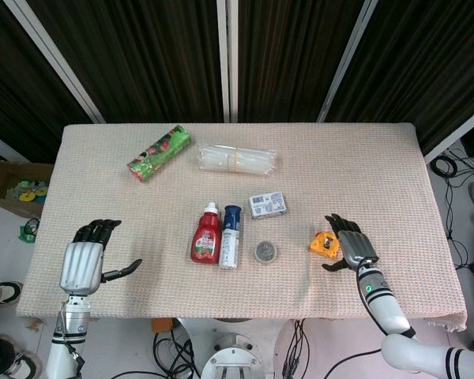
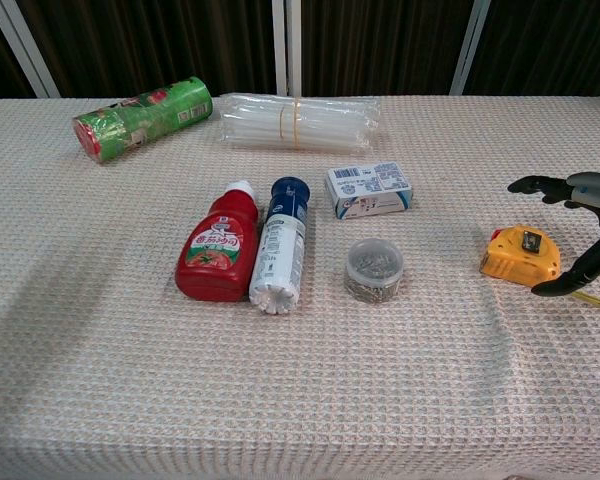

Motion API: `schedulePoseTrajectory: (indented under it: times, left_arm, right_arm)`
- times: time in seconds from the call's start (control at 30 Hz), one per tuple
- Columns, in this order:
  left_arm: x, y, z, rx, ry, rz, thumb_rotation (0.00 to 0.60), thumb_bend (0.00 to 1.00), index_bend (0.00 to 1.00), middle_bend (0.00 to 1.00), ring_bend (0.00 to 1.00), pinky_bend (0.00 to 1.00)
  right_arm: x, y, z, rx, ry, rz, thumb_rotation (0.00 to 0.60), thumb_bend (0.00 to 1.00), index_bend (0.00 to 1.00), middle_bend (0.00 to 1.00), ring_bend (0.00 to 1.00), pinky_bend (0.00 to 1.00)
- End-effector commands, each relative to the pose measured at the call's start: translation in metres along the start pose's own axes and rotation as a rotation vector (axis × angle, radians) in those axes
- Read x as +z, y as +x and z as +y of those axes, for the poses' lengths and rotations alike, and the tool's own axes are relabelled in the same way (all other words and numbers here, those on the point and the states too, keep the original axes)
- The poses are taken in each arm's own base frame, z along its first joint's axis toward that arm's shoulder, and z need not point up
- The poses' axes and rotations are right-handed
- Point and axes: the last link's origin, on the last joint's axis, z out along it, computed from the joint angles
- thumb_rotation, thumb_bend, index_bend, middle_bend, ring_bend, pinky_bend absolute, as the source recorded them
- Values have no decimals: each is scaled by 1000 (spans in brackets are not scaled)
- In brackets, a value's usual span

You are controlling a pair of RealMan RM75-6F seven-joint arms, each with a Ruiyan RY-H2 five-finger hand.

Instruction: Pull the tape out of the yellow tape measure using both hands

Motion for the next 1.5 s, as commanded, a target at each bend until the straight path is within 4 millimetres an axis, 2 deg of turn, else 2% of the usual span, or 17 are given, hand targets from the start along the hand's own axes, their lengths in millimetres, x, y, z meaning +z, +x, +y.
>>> schedulePoseTrajectory:
  times: [0.03, 0.4, 0.6, 0.73, 0.9, 1.2, 1.5]
  left_arm:
    - [-1, -1, 0, 1, 1, -5, 59, 0, 239, 236, 184, 264]
    - [-3, -3, -1, -2, -3, -6, 57, 0, 239, 236, 184, 264]
    - [-6, -3, -3, -9, 5, -11, 57, 0, 239, 236, 184, 264]
    - [-7, -2, -5, -6, 7, -13, 60, 0, 239, 236, 184, 264]
    - [-8, -2, -5, -7, 7, -10, 57, 0, 239, 236, 184, 264]
    - [-7, 0, -5, -6, 3, -7, 59, 0, 239, 236, 184, 264]
    - [-7, 1, -5, -5, 2, -4, 56, 1, 239, 236, 184, 264]
  right_arm:
    - [-1, 0, 1, -6, -2, -1, 600, 43, 0, 0, 0, 0]
    - [-4, -3, 6, -18, -37, 6, 600, 44, 0, 2, 0, 0]
    - [5, -11, 0, -2, -54, 4, 600, 42, 0, 81, 11, 6]
    - [9, -14, -4, -16, -59, 20, 600, 42, 3, 168, 107, 94]
    - [9, -13, -7, -44, -92, 25, 600, 39, 120, 285, 245, 213]
    - [11, -13, -14, -68, -113, 10, 600, 38, 182, 285, 257, 228]
    - [11, -11, -16, -79, -125, 31, 600, 82, 307, 344, 330, 269]
